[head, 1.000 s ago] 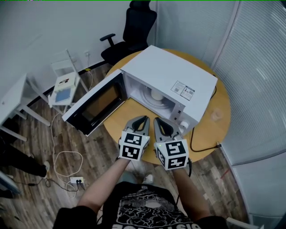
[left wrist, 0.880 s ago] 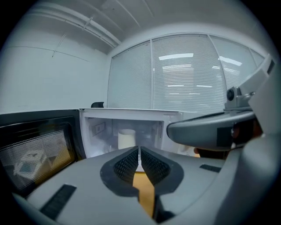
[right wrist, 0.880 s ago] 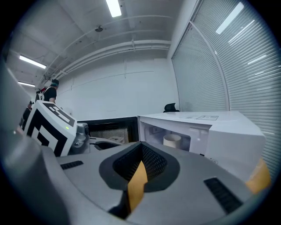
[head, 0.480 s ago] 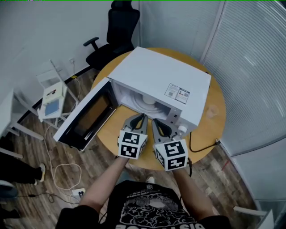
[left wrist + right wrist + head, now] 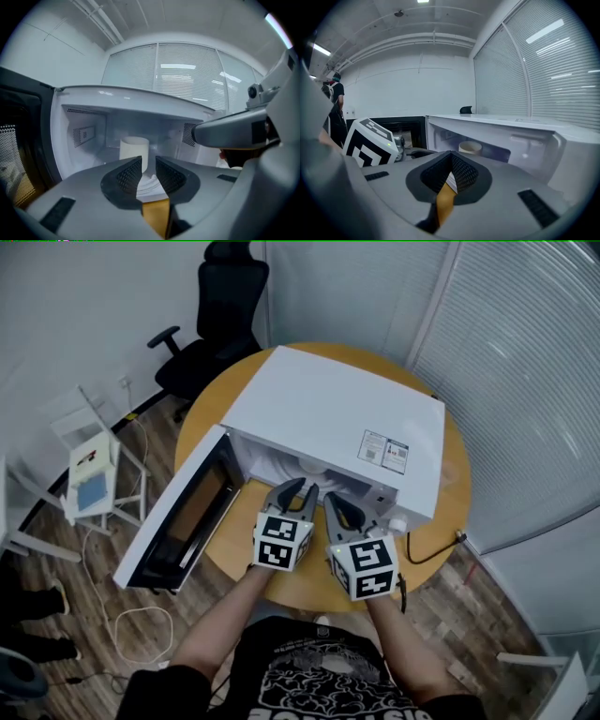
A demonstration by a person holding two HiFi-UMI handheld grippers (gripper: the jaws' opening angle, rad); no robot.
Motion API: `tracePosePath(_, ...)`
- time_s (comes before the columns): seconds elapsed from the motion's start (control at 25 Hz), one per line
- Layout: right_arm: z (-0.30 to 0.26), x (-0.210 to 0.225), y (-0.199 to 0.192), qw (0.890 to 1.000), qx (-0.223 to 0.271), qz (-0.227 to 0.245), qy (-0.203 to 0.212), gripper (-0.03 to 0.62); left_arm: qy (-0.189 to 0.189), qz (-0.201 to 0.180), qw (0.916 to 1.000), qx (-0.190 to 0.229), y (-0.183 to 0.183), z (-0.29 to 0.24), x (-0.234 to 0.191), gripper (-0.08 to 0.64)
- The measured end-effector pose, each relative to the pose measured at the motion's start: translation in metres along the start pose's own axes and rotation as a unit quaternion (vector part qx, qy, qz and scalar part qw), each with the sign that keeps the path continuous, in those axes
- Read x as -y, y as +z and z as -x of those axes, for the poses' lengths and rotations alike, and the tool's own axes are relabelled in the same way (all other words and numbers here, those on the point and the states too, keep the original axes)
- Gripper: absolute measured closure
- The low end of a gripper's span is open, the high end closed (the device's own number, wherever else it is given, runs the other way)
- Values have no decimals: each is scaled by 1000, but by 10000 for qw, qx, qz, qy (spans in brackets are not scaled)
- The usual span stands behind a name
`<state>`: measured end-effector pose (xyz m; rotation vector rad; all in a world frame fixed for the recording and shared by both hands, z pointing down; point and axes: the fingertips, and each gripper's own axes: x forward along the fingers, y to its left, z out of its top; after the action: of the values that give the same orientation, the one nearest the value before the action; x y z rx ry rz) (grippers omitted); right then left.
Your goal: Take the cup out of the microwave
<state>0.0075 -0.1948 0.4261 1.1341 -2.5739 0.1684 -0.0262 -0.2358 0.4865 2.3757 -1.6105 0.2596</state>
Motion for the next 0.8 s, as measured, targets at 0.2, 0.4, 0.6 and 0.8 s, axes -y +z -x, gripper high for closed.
tracePosePath(0.2,-16,3,-2,9998,-74,-34,-176,577,-239,-24,9997,-28,-3,-21,-10,449)
tracePosePath(0.4,-24,6,-5,9992,-126,-104,-359,577,-350,-95,9993,-59,-9,-38,-20,408)
tracePosePath(0.6,-31,10,-12,9984,-197,-168,-494,577,-545,-139,9984,-9,-9,-54,-28,306)
tracePosePath(0.8,-38,9,-21,9979,-294,-172,-557,577,-683,-201,9975,-31,-9,-69,-32,220)
